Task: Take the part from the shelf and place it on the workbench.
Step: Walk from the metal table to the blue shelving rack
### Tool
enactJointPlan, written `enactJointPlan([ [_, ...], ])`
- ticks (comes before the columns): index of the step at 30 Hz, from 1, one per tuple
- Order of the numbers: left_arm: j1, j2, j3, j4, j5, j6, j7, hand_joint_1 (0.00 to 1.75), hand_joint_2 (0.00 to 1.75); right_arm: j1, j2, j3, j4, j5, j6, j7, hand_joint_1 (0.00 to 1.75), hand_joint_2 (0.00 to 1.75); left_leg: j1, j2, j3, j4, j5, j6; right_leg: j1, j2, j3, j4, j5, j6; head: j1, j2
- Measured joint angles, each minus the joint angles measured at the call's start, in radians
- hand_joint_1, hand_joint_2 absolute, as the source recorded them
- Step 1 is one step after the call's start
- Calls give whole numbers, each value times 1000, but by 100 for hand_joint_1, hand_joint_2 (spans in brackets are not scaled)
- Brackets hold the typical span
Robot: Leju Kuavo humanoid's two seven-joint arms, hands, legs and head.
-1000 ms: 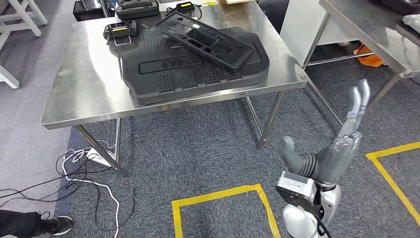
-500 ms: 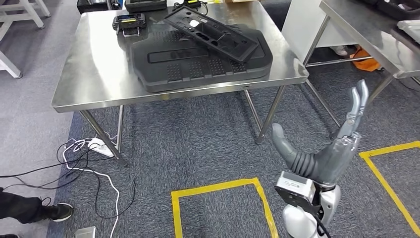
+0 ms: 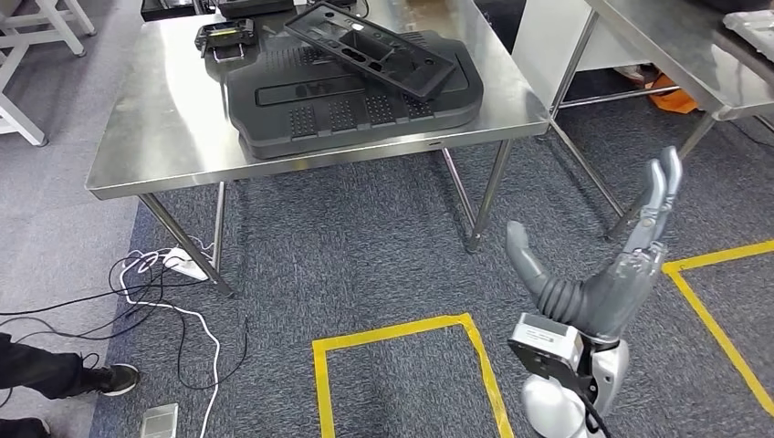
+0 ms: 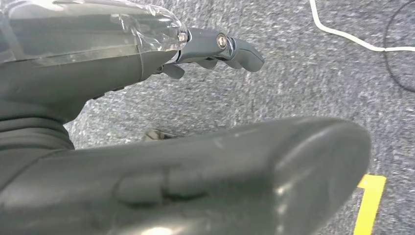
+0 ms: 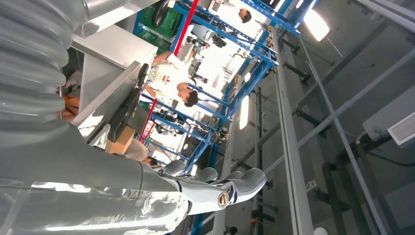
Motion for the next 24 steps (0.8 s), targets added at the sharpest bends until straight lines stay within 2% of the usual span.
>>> enactJointPlan([
  [1,0,0,0,0,0,0,0,0,0,0,0,0,0,1,0,1,0,175,0,0,-15,52,-25,-1,1,-1,-9,2,5,-1,-1,0],
  [2,1,0,0,0,1,0,0,0,0,0,0,-1,1,2,0,3,0,175,0,0,-14,73,-31,-1,2,-1,-17,5,9,0,-2,0],
  [3,1,0,0,0,1,0,0,0,0,0,0,-1,1,3,0,4,0,175,0,0,8,54,-18,0,3,-1,-23,7,12,1,-2,0],
  [6,-1,0,0,0,2,0,0,0,0,-3,0,-2,1,7,0,9,0,175,-2,0,127,-142,55,13,5,0,-37,19,19,9,-4,0],
  [7,-2,0,0,0,2,0,0,0,0,-5,0,-2,1,8,0,11,0,175,-4,0,147,-186,67,17,6,-1,-40,23,21,13,-4,0],
  [8,-1,0,0,0,3,0,0,0,0,-7,0,-2,1,10,0,13,0,175,-6,0,153,-205,70,22,7,-1,-43,26,23,18,-4,0],
  [11,0,0,0,0,6,0,0,0,0,-9,1,-3,1,14,0,16,0,175,-6,2,144,-212,86,41,6,0,-49,29,25,35,-4,0],
  [12,-1,0,0,0,7,0,-1,0,0,-10,1,-3,1,15,0,17,0,175,-4,4,140,-215,94,49,5,1,-57,45,9,41,-1,0],
  [14,-3,-1,0,0,8,0,-1,0,0,-11,1,-3,1,17,0,18,0,175,-3,7,127,-219,107,61,1,3,-93,135,-61,51,7,0],
  [15,-2,-1,0,0,8,0,-2,0,0,-11,1,-3,1,17,0,21,0,175,-4,7,119,-218,112,63,-1,3,-116,201,-101,55,11,0],
  [16,-2,-1,0,0,8,0,-2,0,0,-11,1,-3,1,19,0,23,0,175,-5,7,111,-216,117,64,-2,3,-134,259,-129,58,12,0],
  [17,-1,-1,0,0,8,-1,-2,0,0,-11,1,-3,2,20,0,26,0,175,-5,7,103,-213,120,63,-3,3,-139,291,-139,60,13,0],
  [18,-1,-1,0,0,8,-1,-2,0,0,-11,1,-3,2,21,0,29,0,175,-5,7,96,-210,124,62,-3,3,-124,284,-130,61,14,0],
  [19,-1,-1,0,0,8,-1,-2,0,0,-11,1,-3,2,21,0,31,0,175,-5,7,92,-207,126,61,-4,3,-89,237,-105,59,15,0],
  [21,-1,-1,0,0,8,-1,-2,0,0,-12,1,-3,2,21,0,33,0,175,-6,6,86,-201,129,56,-2,3,-1,90,-54,53,18,0],
  [22,-2,-1,0,0,9,-1,-2,0,0,-12,1,-3,2,20,0,33,0,175,-7,6,83,-199,132,51,0,4,25,38,-40,49,19,0],
  [23,-2,-1,0,0,10,-1,-2,0,0,-12,1,-3,2,19,0,34,0,175,-8,6,80,-197,135,46,2,5,36,12,-34,44,20,0],
  [24,-2,-1,0,0,12,-1,-2,0,0,-11,1,-4,2,18,0,34,0,175,-9,6,78,-197,139,39,6,6,33,8,-32,38,20,0],
])
